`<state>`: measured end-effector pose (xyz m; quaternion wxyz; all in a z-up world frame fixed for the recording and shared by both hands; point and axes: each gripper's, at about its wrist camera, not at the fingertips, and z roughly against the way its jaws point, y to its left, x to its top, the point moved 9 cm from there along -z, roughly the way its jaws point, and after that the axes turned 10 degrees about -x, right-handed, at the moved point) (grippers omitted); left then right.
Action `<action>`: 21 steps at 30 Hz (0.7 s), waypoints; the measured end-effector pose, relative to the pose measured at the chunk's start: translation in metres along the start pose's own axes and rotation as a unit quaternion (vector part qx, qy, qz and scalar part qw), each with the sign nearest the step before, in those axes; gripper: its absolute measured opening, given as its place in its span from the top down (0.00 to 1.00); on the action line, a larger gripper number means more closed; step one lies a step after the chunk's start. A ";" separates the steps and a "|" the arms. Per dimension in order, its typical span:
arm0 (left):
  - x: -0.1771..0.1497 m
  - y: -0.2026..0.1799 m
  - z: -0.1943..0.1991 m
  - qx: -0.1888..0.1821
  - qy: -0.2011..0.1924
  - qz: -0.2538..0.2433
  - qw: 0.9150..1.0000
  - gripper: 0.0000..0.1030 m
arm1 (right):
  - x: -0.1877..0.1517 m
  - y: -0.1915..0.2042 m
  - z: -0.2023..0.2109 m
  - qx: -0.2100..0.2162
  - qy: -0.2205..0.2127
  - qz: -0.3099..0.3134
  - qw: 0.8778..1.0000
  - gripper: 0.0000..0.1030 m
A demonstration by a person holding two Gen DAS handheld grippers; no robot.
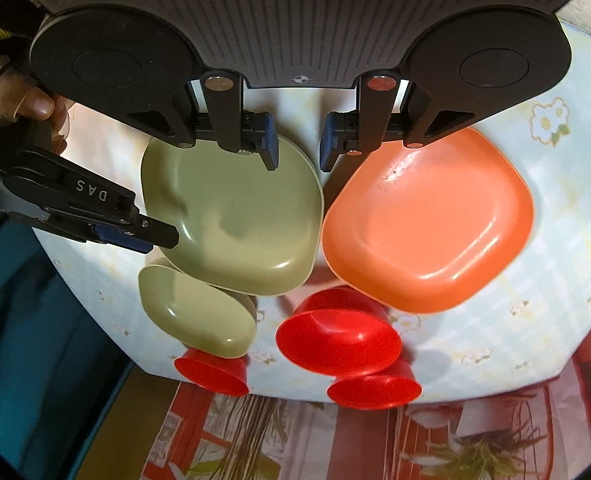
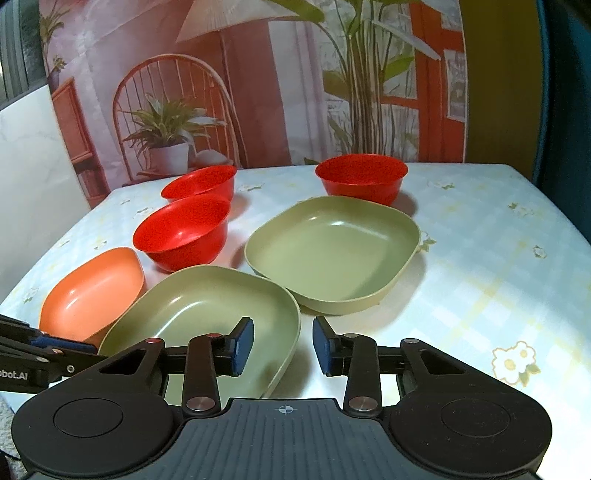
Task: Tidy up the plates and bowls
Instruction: 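Close the left tool on the rim of the larger green plate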
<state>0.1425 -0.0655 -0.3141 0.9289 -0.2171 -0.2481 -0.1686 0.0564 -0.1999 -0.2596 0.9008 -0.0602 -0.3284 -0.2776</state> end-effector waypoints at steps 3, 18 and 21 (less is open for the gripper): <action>0.000 0.003 -0.001 -0.002 -0.006 0.009 1.000 0.79 | -0.001 -0.001 -0.002 -0.001 0.001 -0.005 1.000 0.70; 0.002 0.004 -0.006 0.001 -0.009 0.007 1.000 0.84 | -0.002 -0.011 -0.015 0.013 0.000 -0.023 1.000 0.92; 0.002 0.005 -0.006 0.001 -0.009 0.007 1.000 0.84 | -0.004 -0.012 -0.016 0.017 0.005 -0.028 0.999 0.92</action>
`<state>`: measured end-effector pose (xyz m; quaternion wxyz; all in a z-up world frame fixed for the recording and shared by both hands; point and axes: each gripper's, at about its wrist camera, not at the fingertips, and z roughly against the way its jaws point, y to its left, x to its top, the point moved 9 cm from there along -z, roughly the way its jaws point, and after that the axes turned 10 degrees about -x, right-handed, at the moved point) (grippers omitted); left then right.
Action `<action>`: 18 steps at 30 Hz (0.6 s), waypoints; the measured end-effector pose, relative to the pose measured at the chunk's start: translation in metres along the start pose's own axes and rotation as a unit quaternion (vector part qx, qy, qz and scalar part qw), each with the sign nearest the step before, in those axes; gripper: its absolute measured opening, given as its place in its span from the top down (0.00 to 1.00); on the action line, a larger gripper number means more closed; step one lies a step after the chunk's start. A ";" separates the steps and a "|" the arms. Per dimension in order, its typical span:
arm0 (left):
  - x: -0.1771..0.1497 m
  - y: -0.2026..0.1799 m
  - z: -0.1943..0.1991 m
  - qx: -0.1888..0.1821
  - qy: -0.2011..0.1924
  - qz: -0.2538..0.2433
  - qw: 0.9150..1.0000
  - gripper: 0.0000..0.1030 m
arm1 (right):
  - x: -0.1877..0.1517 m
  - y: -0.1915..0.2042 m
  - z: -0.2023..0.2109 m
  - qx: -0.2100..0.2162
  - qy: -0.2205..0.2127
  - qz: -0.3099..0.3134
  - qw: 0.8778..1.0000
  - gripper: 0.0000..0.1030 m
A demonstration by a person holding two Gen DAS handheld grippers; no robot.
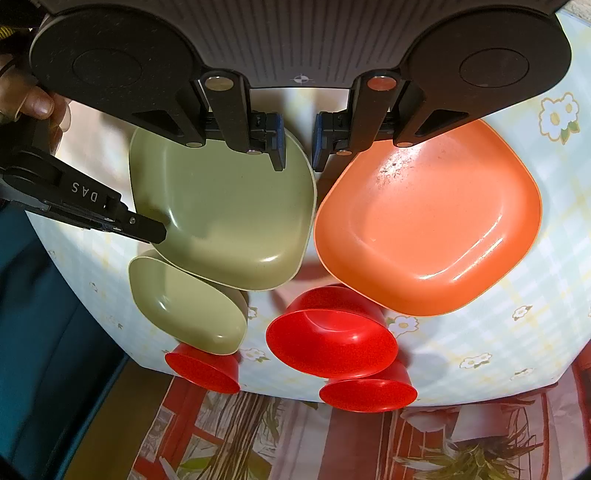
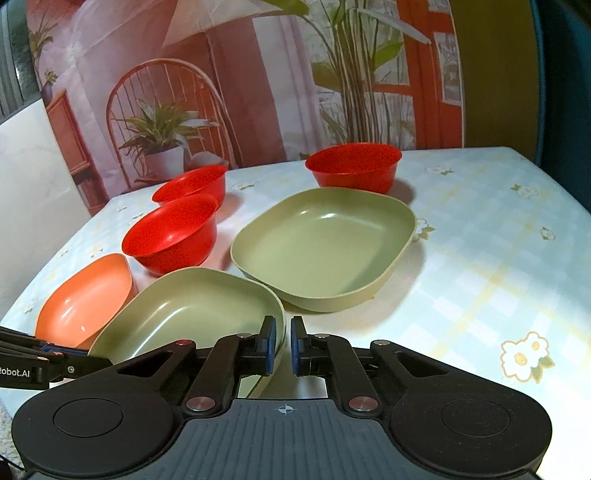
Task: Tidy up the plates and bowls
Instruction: 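Close the left tool on the rim of the larger green plate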
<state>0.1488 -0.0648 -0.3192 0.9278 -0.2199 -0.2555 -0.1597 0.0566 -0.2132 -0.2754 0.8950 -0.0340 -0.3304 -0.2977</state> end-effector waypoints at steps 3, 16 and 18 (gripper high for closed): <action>0.000 -0.002 0.001 0.001 0.001 -0.004 1.000 0.85 | -0.002 0.001 0.000 0.004 0.006 -0.002 1.000 0.93; 0.010 -0.013 0.017 -0.002 -0.028 -0.035 0.999 0.85 | 0.008 -0.005 0.017 0.001 0.003 -0.020 1.000 0.93; 0.011 -0.013 0.020 -0.006 -0.033 -0.034 0.999 0.85 | 0.011 -0.002 0.021 0.003 0.001 -0.020 1.000 0.93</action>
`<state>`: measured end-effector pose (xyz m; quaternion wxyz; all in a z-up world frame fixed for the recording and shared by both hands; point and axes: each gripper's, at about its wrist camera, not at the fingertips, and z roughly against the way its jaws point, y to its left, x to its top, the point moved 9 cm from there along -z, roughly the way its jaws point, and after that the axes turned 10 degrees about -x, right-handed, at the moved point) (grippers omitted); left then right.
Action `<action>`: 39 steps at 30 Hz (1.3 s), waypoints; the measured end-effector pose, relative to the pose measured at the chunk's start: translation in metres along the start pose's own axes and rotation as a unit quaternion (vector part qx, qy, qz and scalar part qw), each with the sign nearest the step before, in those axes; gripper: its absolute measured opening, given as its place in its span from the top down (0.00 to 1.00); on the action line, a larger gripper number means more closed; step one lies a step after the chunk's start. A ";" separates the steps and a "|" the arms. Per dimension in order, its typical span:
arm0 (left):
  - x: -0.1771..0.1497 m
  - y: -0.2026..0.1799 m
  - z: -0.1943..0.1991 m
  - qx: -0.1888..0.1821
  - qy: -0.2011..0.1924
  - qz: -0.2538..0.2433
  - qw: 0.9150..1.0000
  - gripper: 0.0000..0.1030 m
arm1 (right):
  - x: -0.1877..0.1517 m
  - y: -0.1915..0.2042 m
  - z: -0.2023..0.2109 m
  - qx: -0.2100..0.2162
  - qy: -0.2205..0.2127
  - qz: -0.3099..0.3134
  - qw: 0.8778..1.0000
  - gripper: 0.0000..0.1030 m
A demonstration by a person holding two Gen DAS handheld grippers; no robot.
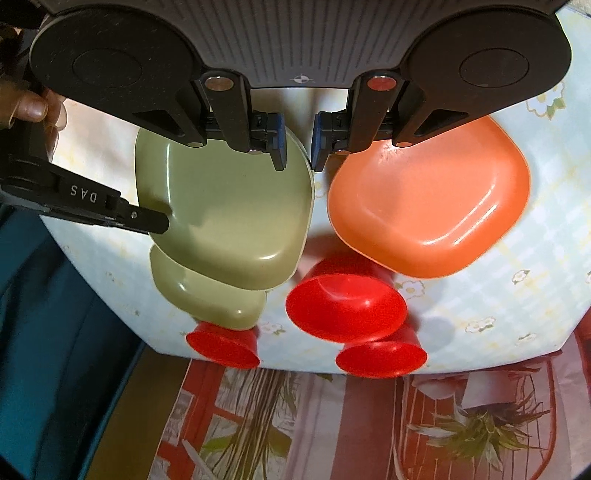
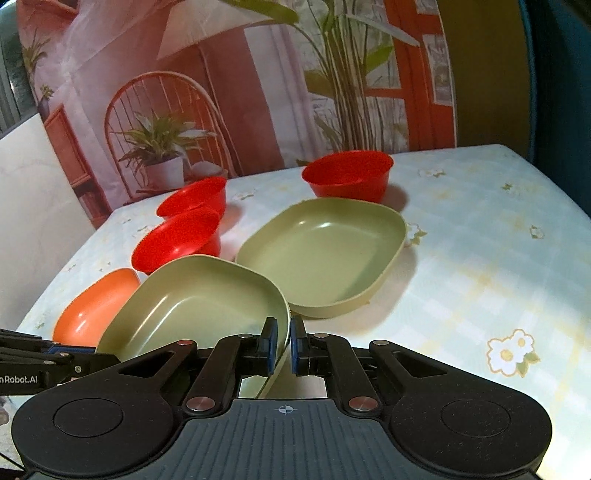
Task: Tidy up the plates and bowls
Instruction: 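Close the left tool on the rim of the larger green plate, then lift the green plate with the left tool and lower it onto the orange plate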
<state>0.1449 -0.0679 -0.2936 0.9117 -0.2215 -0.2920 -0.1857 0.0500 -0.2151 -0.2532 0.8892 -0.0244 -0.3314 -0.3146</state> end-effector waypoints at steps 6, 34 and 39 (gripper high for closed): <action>0.006 0.005 0.011 -0.024 -0.012 0.014 1.000 0.85 | 0.007 0.004 0.008 0.001 -0.001 -0.009 1.000 0.93; 0.033 0.106 0.063 0.043 -0.046 0.035 0.997 0.85 | 0.024 0.122 -0.008 0.082 0.036 0.067 0.994 0.91; 0.029 0.122 0.062 0.057 -0.038 0.044 0.997 0.85 | 0.020 0.143 -0.016 0.090 0.044 0.079 0.992 0.91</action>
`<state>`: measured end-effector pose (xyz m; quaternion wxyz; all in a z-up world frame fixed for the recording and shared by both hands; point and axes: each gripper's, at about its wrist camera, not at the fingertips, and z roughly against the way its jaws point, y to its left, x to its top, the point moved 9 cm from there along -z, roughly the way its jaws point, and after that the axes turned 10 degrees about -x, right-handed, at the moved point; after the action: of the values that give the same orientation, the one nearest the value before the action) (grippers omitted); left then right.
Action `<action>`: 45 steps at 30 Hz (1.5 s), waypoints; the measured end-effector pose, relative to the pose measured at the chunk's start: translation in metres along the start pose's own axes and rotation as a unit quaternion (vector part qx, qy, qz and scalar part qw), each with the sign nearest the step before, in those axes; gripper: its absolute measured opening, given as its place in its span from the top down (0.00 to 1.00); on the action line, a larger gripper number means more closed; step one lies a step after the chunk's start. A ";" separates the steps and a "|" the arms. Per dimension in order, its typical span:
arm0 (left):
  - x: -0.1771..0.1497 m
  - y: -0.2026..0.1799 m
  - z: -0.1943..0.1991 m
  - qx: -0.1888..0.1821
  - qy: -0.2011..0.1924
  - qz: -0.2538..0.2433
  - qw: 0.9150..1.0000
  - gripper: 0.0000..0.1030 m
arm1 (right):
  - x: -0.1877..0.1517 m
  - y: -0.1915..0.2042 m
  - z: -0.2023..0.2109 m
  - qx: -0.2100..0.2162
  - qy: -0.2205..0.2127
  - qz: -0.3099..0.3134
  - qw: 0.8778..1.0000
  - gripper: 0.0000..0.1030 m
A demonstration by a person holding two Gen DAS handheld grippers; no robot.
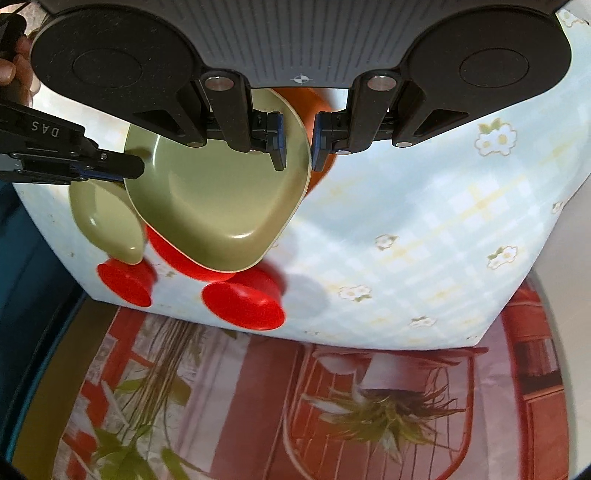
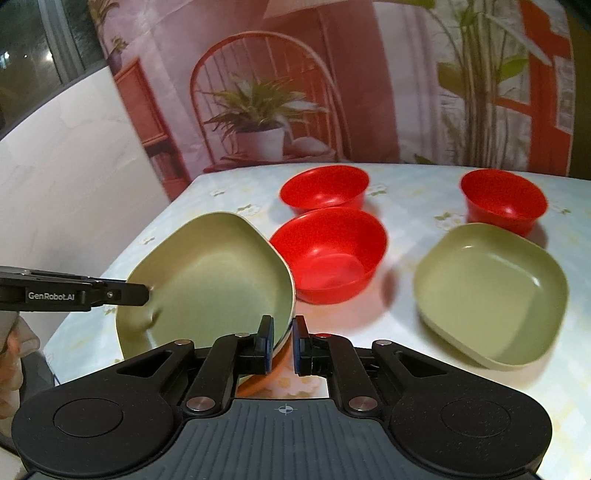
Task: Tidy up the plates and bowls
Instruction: 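Lift the green plate with the left tool and lower it onto the orange plate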
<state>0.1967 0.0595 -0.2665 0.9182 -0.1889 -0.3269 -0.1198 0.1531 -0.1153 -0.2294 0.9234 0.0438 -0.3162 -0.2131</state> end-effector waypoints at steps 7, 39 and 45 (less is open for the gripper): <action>-0.004 0.011 -0.008 0.015 0.006 -0.001 1.000 0.85 | -0.010 0.008 -0.014 0.002 0.025 0.007 1.000 0.90; -0.010 0.020 -0.012 0.039 0.002 -0.004 0.999 0.85 | -0.011 0.011 -0.011 -0.009 0.019 0.026 0.999 0.81; -0.010 0.020 -0.013 0.040 0.004 -0.001 0.999 0.84 | -0.002 0.008 -0.017 -0.018 0.005 0.040 0.999 0.86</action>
<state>0.2033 0.0729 -0.2881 0.9261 -0.1513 -0.3283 -0.1082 0.1651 -0.1078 -0.2422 0.9335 0.0161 -0.3089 -0.1815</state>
